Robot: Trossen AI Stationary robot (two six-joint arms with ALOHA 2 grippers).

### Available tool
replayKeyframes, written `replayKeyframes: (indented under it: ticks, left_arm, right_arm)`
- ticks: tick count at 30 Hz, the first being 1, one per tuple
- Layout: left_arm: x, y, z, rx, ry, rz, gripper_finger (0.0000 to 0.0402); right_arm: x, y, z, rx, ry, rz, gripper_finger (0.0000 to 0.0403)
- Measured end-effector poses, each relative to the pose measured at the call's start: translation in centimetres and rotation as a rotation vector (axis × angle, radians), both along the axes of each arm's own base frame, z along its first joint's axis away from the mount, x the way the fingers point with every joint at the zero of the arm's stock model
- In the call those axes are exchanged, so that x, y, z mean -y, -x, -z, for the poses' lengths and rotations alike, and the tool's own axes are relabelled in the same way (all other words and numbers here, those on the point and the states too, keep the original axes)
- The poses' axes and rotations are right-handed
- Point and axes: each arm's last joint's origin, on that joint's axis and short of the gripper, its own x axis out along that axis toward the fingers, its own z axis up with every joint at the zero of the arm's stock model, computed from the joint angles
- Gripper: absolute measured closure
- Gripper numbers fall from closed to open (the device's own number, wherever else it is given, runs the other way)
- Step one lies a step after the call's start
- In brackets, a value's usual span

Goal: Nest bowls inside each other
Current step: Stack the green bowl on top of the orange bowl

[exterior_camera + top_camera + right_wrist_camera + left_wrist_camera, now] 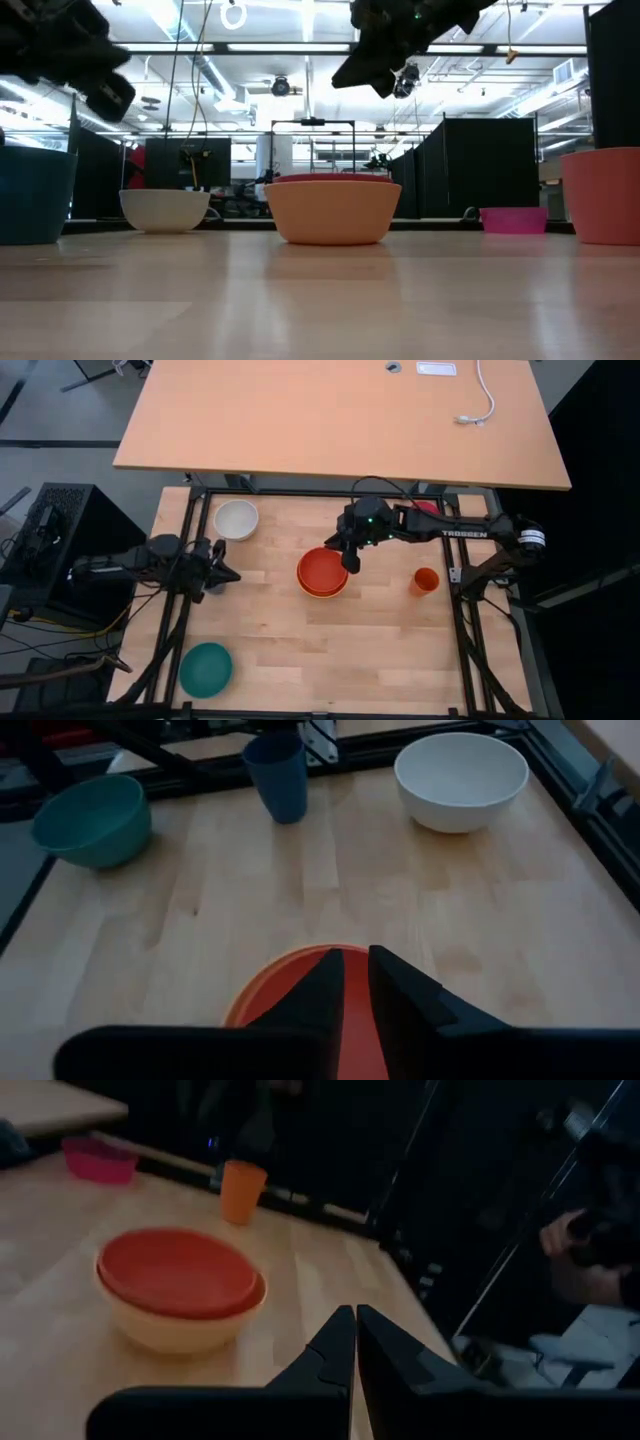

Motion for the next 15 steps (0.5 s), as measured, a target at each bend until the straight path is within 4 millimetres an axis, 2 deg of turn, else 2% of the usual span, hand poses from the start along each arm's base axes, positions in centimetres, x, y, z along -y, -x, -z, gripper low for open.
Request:
replayKeyframes:
  ticks: [9,15]
  left_arm:
    - [0.2,-1.0,-2.3,-0.036,-0.08,-0.02,0.0402]
    - [0.9,-2.5,-3.5,-0.216,-0.149,0.045,0.0402]
  right_arm:
    - [0.0,0.0,0.0,-0.001,0.004,0.0,0.0356]
    - [0.0,0.1,0.2,-0.024,0.002,-0.002,0.0339]
